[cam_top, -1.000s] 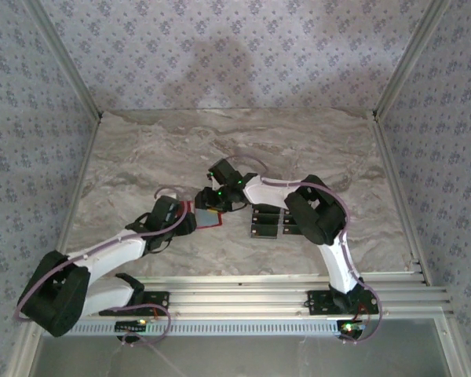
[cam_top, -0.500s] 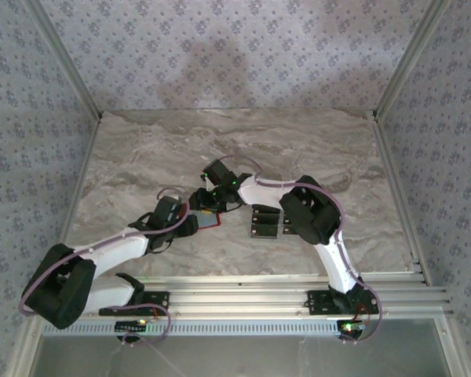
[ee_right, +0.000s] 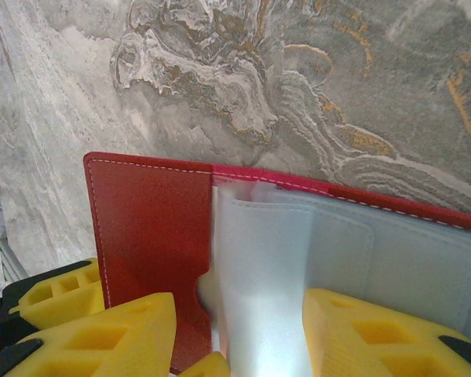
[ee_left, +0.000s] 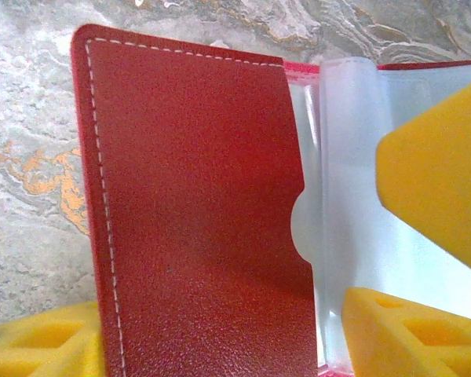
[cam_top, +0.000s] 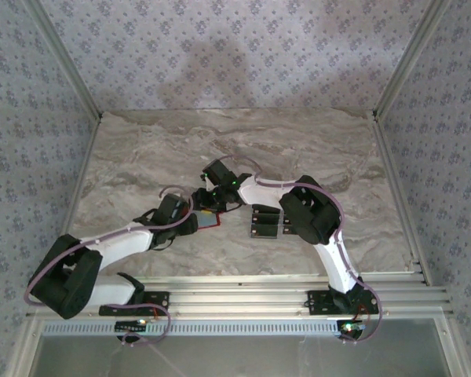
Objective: Put the credit cards into the card holder
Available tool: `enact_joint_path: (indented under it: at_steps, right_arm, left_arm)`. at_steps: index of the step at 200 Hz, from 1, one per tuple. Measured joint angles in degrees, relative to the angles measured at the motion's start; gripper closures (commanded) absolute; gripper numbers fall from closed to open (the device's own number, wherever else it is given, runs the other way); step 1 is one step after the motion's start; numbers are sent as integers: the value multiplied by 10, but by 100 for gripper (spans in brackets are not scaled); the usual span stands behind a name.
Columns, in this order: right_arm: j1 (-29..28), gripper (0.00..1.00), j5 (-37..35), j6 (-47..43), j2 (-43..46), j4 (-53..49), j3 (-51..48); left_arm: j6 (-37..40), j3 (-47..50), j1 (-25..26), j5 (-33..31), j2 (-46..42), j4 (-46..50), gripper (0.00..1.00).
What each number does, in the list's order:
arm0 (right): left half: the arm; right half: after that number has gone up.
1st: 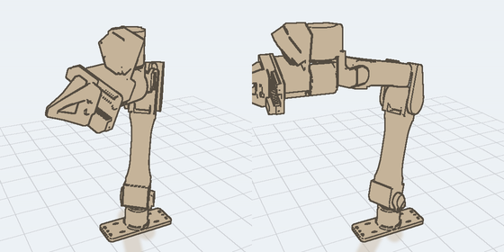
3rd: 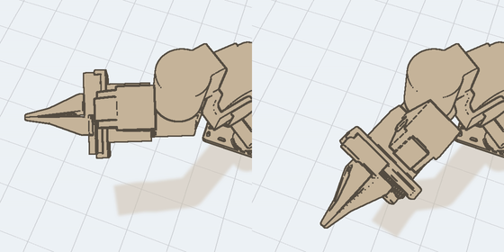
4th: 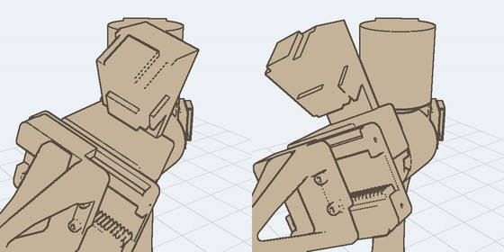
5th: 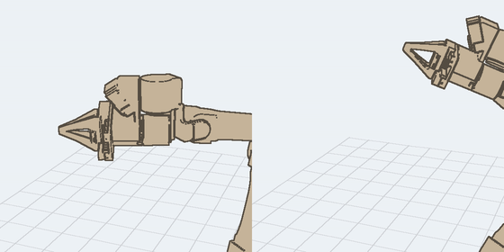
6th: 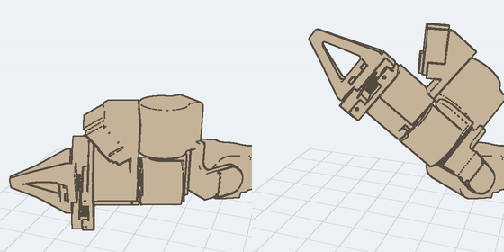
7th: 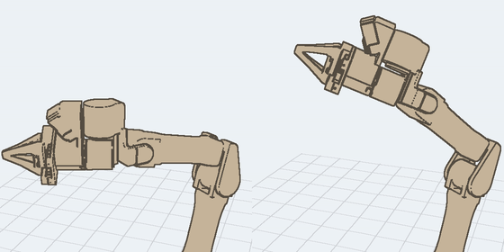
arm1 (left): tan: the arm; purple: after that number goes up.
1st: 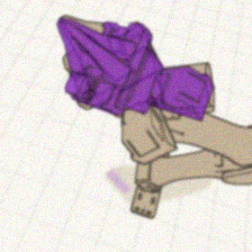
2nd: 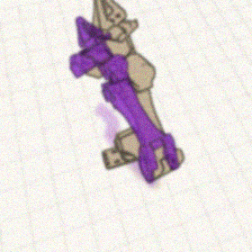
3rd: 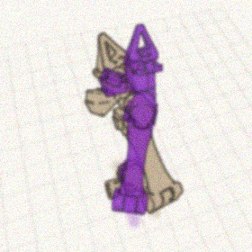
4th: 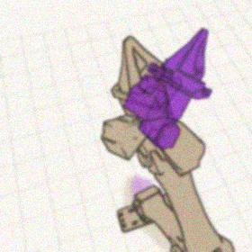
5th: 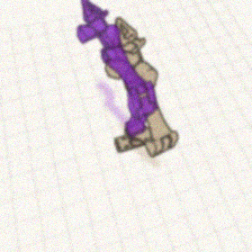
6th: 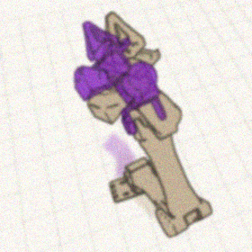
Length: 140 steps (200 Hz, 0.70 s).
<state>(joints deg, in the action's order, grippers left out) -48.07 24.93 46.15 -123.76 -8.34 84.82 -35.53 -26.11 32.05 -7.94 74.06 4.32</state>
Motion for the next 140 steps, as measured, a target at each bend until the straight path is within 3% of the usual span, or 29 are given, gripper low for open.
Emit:
enact_joint_path:
  at_steps: [140]
  right_arm:
    - [26, 51, -20, -11, 73, -5, -43]
  left_arm:
    - [-3, 0, 3, -22, 22, -7, 40]
